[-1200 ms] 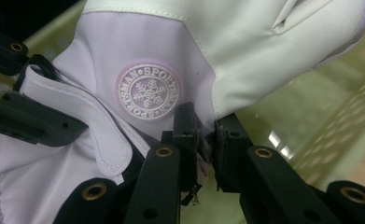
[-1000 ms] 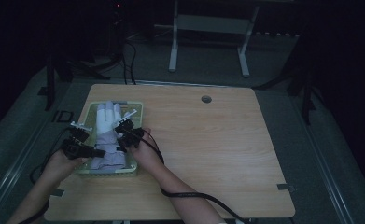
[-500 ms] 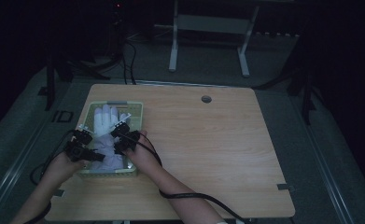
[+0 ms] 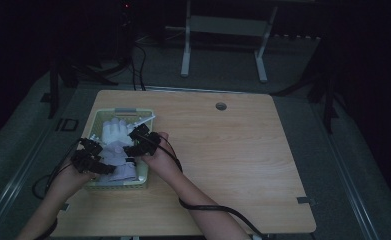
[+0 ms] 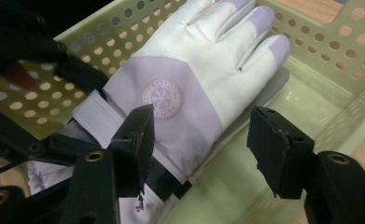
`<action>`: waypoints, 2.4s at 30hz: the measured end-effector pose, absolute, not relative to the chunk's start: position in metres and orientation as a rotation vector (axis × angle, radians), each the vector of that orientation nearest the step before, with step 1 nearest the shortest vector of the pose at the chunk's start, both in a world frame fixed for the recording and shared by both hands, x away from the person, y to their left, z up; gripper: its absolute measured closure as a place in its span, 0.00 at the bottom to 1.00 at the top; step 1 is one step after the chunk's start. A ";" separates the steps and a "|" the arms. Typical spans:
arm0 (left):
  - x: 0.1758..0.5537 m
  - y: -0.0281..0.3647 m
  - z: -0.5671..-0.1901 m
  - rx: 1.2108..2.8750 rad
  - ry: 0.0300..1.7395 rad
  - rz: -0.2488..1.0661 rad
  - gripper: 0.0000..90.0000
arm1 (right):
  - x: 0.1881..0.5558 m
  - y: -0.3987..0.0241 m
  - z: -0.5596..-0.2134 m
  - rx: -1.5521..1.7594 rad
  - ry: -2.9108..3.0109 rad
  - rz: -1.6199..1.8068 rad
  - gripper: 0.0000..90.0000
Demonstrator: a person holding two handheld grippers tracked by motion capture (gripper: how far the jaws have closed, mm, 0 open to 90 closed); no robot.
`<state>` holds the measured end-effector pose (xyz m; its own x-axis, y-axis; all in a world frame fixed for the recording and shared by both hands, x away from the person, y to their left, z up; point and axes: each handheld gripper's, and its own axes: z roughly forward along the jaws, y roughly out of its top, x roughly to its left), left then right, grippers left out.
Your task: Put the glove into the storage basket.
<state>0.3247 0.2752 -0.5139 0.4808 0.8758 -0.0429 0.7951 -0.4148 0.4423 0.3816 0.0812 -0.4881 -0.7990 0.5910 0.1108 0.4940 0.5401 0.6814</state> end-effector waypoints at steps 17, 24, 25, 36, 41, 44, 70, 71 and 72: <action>0.295 0.274 -0.488 1.994 1.269 0.341 0.07 | 0.374 0.061 -0.479 0.714 2.729 1.242 0.17; 0.292 0.246 -0.477 1.991 1.183 0.353 0.07 | 0.378 0.040 -0.474 0.736 2.693 1.261 0.16; 0.292 0.242 -0.476 1.988 1.173 0.361 0.07 | 0.379 0.036 -0.474 0.736 2.686 1.263 0.16; 0.285 0.205 -0.473 2.003 1.089 0.344 0.07 | 0.381 0.003 -0.474 0.743 2.666 1.249 0.16; 0.281 0.194 -0.470 1.967 1.060 0.319 0.07 | 0.380 -0.011 -0.474 0.751 2.658 1.249 0.16; 0.280 0.189 -0.468 1.963 1.045 0.315 0.07 | 0.380 -0.019 -0.474 0.753 2.653 1.253 0.16; 0.258 0.098 -0.465 2.018 0.738 0.189 0.07 | 0.357 -0.113 -0.480 0.815 2.589 1.243 0.16; 0.258 0.094 -0.466 2.023 0.732 0.189 0.07 | 0.356 -0.116 -0.481 0.817 2.587 1.235 0.16; 0.258 0.092 -0.467 2.028 0.724 0.186 0.07 | 0.356 -0.119 -0.483 0.814 2.587 1.230 0.16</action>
